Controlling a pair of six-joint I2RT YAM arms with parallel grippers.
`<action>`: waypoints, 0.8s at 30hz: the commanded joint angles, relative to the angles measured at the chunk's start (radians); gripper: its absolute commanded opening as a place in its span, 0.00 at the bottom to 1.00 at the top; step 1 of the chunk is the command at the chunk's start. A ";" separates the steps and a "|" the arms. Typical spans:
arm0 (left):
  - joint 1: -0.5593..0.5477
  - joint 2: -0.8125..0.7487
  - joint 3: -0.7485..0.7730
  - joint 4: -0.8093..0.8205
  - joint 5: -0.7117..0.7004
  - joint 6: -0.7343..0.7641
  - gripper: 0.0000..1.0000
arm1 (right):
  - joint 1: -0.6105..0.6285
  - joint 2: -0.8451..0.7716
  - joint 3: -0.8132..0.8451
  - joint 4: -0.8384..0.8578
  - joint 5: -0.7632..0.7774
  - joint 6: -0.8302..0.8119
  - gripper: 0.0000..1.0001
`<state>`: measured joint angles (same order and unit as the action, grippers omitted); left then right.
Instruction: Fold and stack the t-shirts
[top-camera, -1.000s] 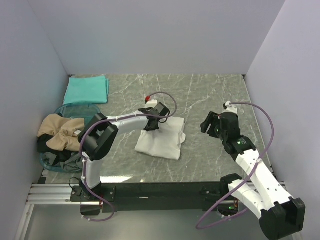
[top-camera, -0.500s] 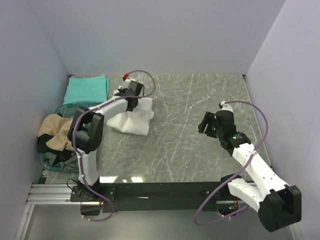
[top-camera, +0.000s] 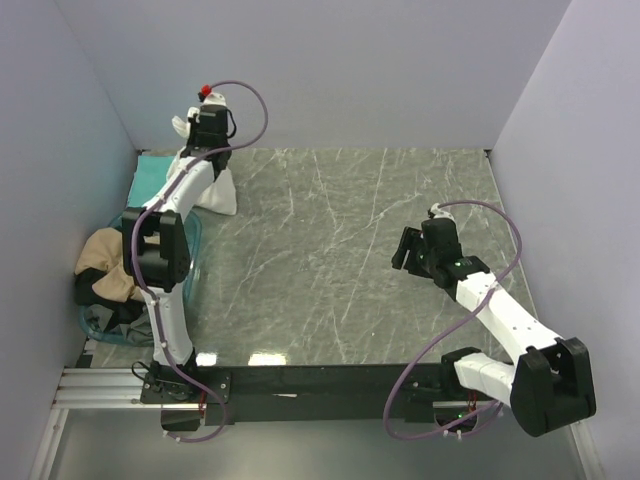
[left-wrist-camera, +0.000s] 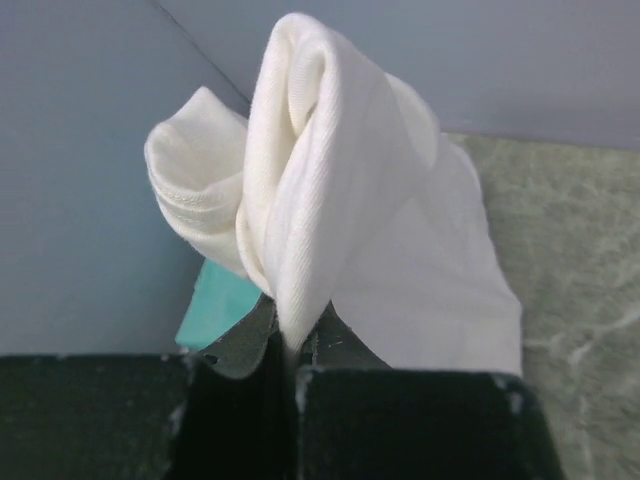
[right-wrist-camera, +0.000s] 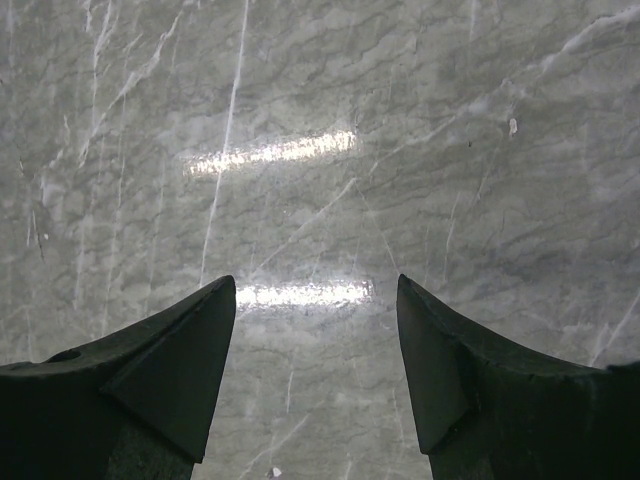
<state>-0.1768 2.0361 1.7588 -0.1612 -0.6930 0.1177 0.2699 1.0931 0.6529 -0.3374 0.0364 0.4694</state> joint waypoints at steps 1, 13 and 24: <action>0.031 0.024 0.082 0.058 0.101 0.137 0.01 | -0.008 0.010 0.051 0.020 0.005 -0.020 0.72; 0.095 0.096 0.232 0.101 0.162 0.300 0.01 | -0.008 0.040 0.082 0.005 0.042 -0.025 0.72; 0.174 0.139 0.259 0.086 0.260 0.210 0.01 | -0.008 0.077 0.093 0.003 0.042 -0.025 0.72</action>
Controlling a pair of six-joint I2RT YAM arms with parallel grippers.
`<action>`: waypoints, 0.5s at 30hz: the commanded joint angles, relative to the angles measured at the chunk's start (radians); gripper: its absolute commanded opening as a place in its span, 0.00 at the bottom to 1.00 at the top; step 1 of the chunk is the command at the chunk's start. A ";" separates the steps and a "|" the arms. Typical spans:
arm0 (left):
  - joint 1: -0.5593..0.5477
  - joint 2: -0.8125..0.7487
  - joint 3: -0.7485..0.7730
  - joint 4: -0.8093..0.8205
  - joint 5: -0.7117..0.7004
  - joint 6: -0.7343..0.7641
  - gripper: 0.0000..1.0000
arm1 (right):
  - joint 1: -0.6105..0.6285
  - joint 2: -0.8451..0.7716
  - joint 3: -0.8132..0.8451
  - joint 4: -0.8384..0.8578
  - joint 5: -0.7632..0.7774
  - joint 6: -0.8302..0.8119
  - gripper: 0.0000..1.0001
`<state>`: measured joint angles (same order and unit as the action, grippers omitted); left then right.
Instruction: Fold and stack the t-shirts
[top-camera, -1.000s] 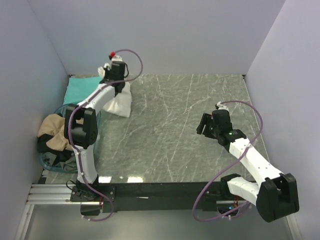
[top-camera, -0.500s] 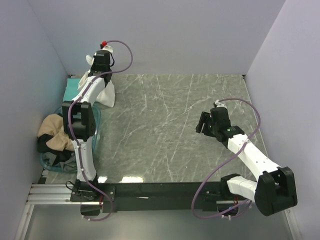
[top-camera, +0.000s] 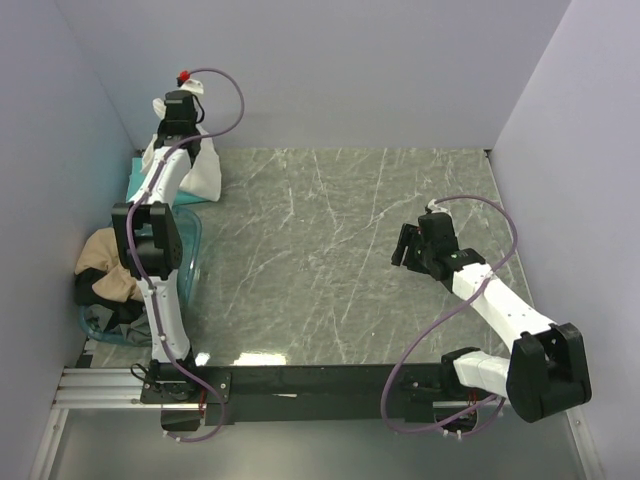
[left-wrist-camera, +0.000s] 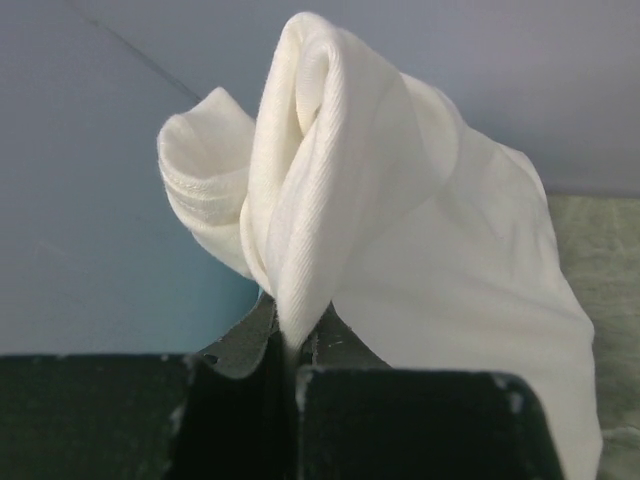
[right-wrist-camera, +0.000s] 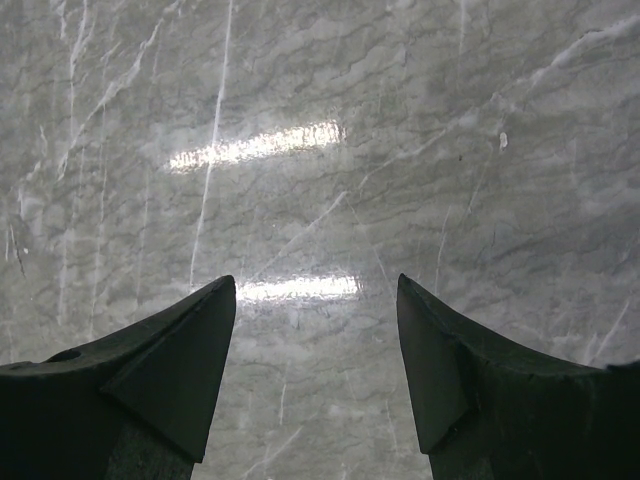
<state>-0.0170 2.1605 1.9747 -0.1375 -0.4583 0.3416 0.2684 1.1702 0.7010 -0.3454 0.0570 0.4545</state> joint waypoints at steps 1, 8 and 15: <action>0.014 0.019 0.030 0.090 0.018 0.009 0.01 | -0.006 0.000 0.049 0.008 0.020 -0.010 0.72; 0.068 0.110 0.032 0.179 -0.005 0.051 0.01 | -0.008 0.014 0.045 -0.007 0.037 -0.007 0.72; 0.155 0.160 0.076 0.199 0.029 0.013 0.16 | -0.006 0.000 0.046 -0.060 0.063 -0.016 0.72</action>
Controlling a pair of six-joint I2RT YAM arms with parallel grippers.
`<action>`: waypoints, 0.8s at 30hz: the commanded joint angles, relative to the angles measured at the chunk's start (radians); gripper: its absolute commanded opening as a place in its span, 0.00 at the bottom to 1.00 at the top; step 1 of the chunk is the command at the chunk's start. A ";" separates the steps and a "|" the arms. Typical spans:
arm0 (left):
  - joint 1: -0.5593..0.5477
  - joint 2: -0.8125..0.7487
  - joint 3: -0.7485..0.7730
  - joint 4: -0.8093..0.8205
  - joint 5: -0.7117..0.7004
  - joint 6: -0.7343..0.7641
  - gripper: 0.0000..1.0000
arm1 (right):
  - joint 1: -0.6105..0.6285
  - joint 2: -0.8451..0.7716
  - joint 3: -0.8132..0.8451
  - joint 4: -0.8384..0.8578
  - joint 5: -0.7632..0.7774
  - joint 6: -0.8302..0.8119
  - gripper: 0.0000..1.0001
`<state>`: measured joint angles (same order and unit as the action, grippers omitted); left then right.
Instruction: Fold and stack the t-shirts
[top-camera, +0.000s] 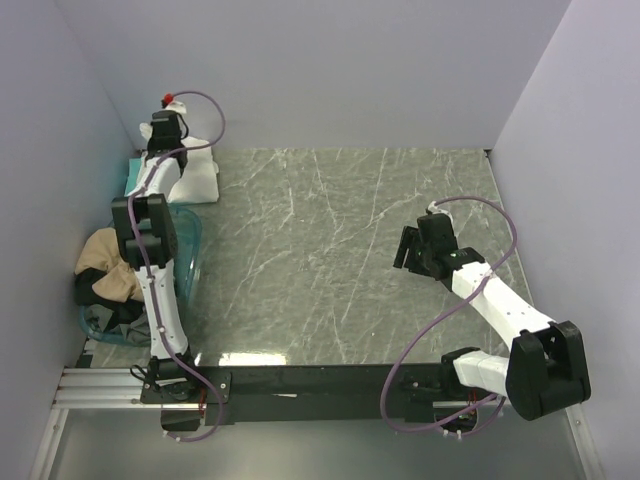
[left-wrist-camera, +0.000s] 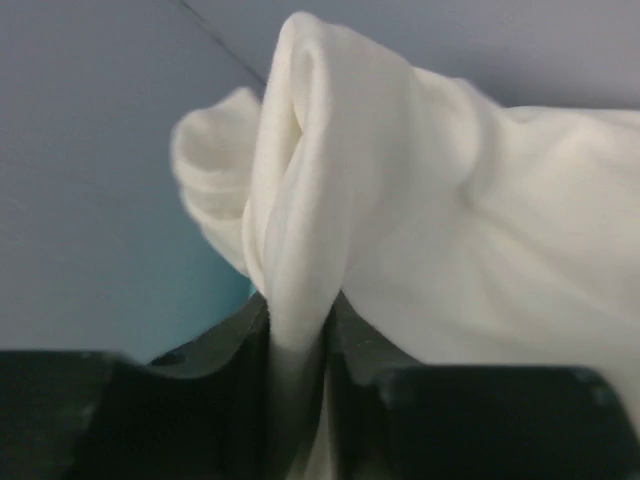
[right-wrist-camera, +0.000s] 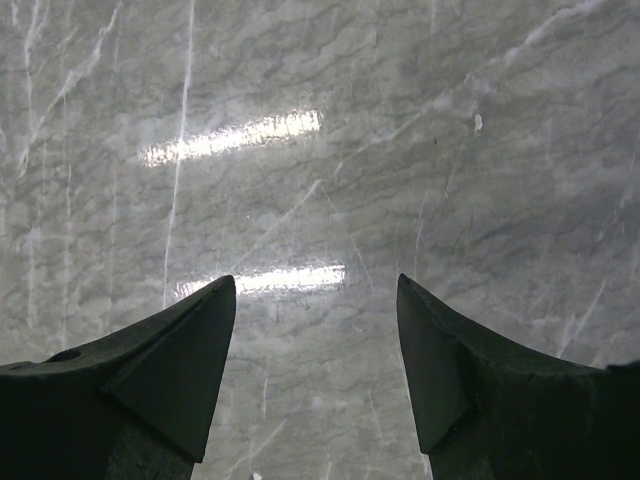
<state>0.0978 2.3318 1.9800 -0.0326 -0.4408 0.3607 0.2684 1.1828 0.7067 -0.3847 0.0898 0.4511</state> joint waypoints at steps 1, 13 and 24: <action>0.043 -0.009 0.074 0.095 0.025 -0.012 0.31 | -0.008 -0.012 0.040 -0.023 0.022 -0.014 0.72; 0.039 -0.060 0.174 -0.033 0.031 -0.235 0.99 | -0.005 -0.113 0.014 -0.031 0.022 -0.006 0.72; -0.092 -0.345 -0.030 -0.217 0.169 -0.762 0.99 | -0.006 -0.229 -0.010 0.006 0.008 -0.008 0.73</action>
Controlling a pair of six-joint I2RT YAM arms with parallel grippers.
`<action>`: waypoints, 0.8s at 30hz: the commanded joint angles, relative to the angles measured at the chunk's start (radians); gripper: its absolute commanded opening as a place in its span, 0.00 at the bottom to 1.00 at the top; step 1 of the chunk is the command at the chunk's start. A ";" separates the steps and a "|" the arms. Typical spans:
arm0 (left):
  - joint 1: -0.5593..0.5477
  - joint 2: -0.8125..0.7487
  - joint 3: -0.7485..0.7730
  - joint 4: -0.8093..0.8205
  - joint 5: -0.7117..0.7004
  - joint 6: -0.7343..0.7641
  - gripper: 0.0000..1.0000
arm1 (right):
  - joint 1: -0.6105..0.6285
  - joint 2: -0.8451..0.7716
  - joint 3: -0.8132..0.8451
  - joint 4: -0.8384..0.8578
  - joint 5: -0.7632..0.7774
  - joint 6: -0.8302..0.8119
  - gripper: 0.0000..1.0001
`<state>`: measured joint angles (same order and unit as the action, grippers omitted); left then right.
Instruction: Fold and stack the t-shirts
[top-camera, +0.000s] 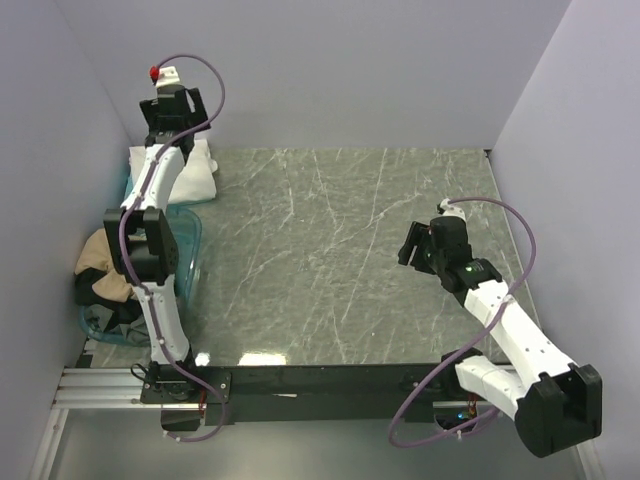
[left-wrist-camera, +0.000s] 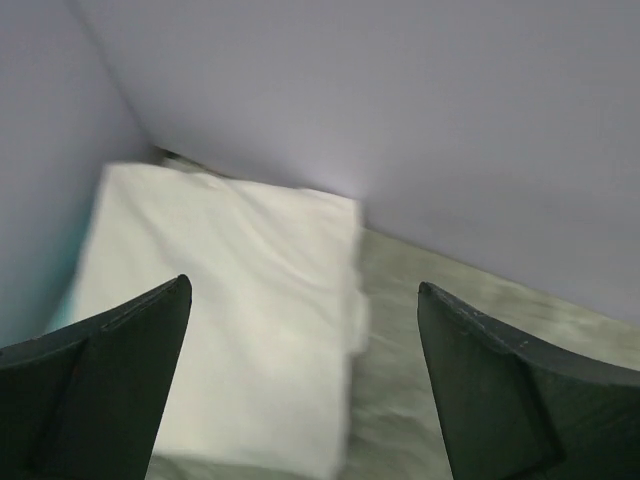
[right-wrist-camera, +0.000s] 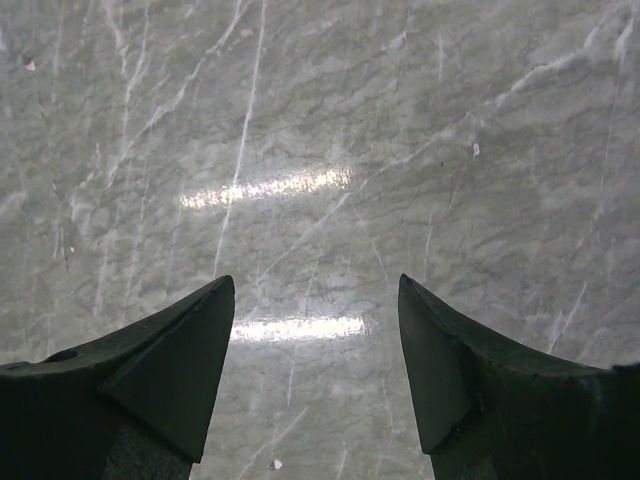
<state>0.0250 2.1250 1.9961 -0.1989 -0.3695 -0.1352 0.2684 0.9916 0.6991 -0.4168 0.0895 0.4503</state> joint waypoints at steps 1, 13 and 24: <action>-0.019 -0.163 -0.106 -0.063 0.137 -0.311 1.00 | -0.005 -0.047 -0.004 0.047 0.003 -0.007 0.73; -0.440 -0.841 -1.113 0.288 0.073 -0.465 0.99 | -0.005 -0.126 -0.064 0.116 -0.065 0.013 0.74; -0.682 -1.393 -1.467 -0.038 -0.189 -0.756 0.99 | -0.005 -0.189 -0.104 0.167 -0.040 0.036 0.75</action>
<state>-0.6445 0.8104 0.5465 -0.1219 -0.4412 -0.7666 0.2684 0.8261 0.6041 -0.3115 0.0307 0.4671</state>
